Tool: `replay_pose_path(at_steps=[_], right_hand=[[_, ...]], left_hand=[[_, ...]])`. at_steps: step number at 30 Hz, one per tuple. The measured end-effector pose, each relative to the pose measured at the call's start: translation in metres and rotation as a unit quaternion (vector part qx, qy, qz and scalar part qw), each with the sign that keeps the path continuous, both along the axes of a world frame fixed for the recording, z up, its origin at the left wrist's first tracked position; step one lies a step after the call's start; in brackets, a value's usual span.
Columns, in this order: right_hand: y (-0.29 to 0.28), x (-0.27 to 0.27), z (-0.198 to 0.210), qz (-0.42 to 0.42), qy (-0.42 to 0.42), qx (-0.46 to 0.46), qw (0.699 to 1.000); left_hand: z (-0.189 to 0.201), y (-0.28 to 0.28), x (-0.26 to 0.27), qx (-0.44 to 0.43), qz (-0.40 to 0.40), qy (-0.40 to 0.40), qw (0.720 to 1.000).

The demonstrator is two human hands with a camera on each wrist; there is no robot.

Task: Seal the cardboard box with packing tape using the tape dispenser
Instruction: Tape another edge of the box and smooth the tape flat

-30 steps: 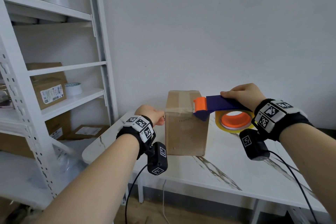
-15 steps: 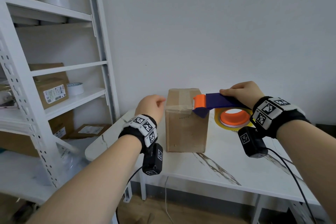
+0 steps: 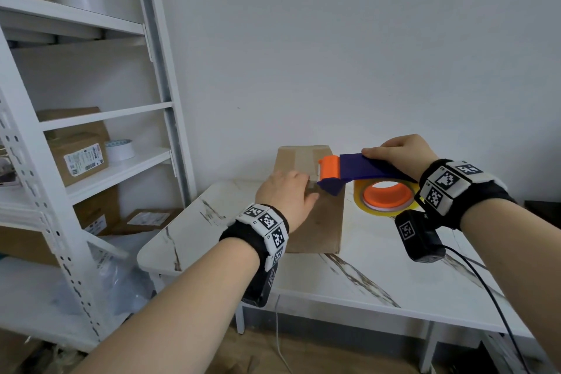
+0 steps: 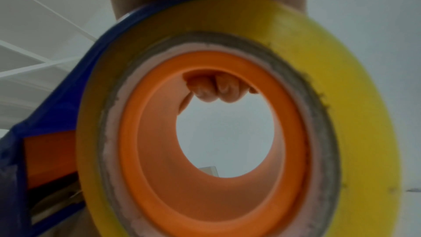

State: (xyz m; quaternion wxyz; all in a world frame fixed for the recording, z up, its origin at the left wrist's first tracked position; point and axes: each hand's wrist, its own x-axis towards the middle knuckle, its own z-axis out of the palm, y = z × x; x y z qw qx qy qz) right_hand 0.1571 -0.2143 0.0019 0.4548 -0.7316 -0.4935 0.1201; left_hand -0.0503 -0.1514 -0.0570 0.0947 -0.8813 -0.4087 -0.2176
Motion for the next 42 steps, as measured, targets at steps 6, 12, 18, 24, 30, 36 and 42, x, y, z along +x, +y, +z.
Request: replay_pose_path(at_steps=[6,12,18,24,30,36,42], right_hand=[[-0.001,0.000,-0.009,-0.019,-0.012,-0.022,1.000],[-0.004,0.003,-0.010,-0.022,-0.015,-0.052,0.998],[-0.009,0.012,-0.006,-0.019,-0.026,-0.065,0.997],[-0.024,0.031,-0.010,-0.036,-0.005,-0.075,0.997],[-0.040,0.050,-0.017,-0.050,0.018,-0.104,0.993],[-0.053,0.067,-0.023,-0.081,0.008,-0.113,0.990],[-0.045,0.053,-0.034,-0.075,-0.023,-0.132,0.988]], left_hand=[[-0.024,0.001,0.008,0.085,0.010,0.019,0.996],[-0.025,0.001,0.008,0.096,0.009,0.013,0.995],[-0.018,-0.002,0.012,0.073,0.018,0.037,0.996],[-0.017,0.000,0.014,0.061,0.023,0.041,0.997],[-0.014,-0.001,0.016,0.049,0.026,0.044,0.998],[-0.012,-0.001,0.016,0.037,0.034,0.061,0.997],[-0.008,-0.005,0.022,0.031,0.036,0.069,0.996]])
